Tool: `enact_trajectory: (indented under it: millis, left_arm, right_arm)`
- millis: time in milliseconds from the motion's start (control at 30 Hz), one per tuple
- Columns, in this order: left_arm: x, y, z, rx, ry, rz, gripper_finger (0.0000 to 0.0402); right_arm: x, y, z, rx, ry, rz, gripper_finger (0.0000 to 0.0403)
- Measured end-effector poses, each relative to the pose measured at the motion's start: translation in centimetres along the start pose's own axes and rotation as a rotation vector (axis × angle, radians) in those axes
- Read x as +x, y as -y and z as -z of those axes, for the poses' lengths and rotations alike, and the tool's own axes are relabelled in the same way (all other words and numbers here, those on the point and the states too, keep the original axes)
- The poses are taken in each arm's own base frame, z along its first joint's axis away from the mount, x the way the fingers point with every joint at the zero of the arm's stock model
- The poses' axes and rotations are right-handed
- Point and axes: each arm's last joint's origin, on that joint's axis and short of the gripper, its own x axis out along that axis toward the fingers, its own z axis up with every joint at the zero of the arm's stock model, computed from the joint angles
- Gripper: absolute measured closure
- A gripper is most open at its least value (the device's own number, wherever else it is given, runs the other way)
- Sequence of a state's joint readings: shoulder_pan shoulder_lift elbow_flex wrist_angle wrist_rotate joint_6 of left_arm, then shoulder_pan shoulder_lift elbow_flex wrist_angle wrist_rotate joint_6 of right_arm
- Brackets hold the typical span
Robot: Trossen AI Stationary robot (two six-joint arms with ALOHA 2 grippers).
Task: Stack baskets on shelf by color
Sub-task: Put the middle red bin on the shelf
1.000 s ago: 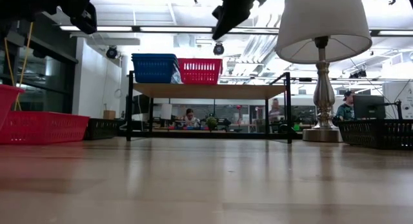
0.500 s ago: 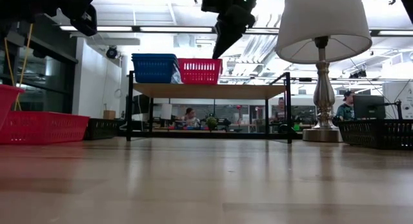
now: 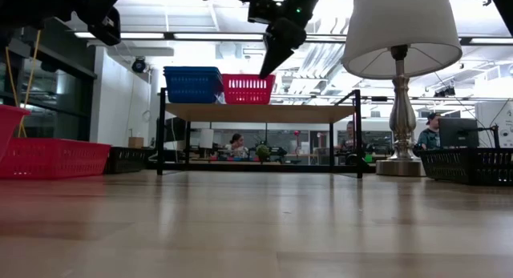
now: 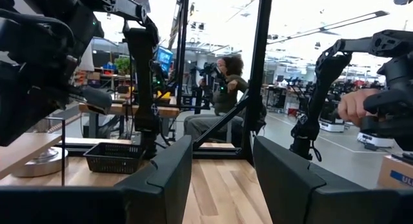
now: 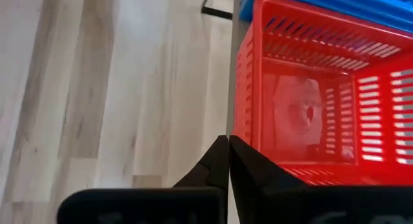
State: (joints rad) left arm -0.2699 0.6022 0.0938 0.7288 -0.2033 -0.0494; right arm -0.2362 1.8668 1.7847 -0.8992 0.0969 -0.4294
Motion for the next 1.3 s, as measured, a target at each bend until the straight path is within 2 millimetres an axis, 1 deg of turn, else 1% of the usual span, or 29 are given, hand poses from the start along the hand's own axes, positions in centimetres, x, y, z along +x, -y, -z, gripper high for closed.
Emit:
enact_trajectory:
  millis: [133, 267, 433, 533, 600, 667, 800, 900, 1000, 1100, 1233, 1300]
  left_arm:
    - [0.0, 0.0, 0.0, 0.0, 0.0, -0.002, 0.0245]
    - [0.0, 0.0, 0.0, 0.0, -0.001, -0.002, 0.0245]
    - [0.0, 0.0, 0.0, 0.001, -0.003, -0.002, 0.0245]
    - [0.0, 0.0, 0.0, 0.001, -0.004, -0.002, 0.0245]
    - [0.0, 0.0, 0.0, 0.001, -0.003, -0.011, 0.0245]
    - [0.0, -0.1, 0.0, 0.001, -0.002, -0.03, 0.0245]
    - [0.0, -0.2, 0.1, 0.002, -0.004, -0.053, 0.0245]
    - [0.0, -0.2, 0.1, 0.002, -0.004, -0.053, 0.0245]
    - [0.0, -0.2, 0.1, 0.003, -0.005, -0.059, 0.0245]
    - [0.0, -0.2, 0.1, 0.003, -0.007, -0.074, 0.0245]
    - [0.0, -0.2, 0.2, 0.004, -0.011, -0.076, 0.0245]
    - [0.0, -0.2, 0.2, 0.004, -0.011, -0.076, 0.0245]
  right_arm:
    - [0.0, 0.0, -0.2, -0.002, 0.015, 0.0, 0.0403]
    - [-0.4, -0.6, -0.3, -0.03, 0.02, -0.024, 0.0403]
    - [-2.9, -0.8, 0.1, -0.045, -0.005, 0.043, 0.0403]
    - [-4.0, 0.0, 0.5, -0.025, -0.019, 0.121, 0.0403]
    - [-4.2, 0.8, 0.9, -0.009, -0.047, 0.186, 0.0403]
    - [-4.0, 1.9, 1.4, 0.021, -0.071, 0.218, 0.0403]
    - [-2.4, 4.4, 2.7, 0.1, -0.109, 0.227, 0.0403]
    - [-1.4, 5.8, 3.4, 0.144, -0.128, 0.238, 0.0403]
    - [-0.4, 6.5, 3.8, 0.192, -0.115, 0.2, 0.0403]
    - [0.6, 6.7, 4.0, 0.202, -0.118, 0.153, 0.0403]
    - [1.1, 6.6, 3.9, 0.2, -0.108, 0.13, 0.0403]
    - [1.2, 6.6, 3.7, 0.203, -0.074, 0.107, 0.0403]
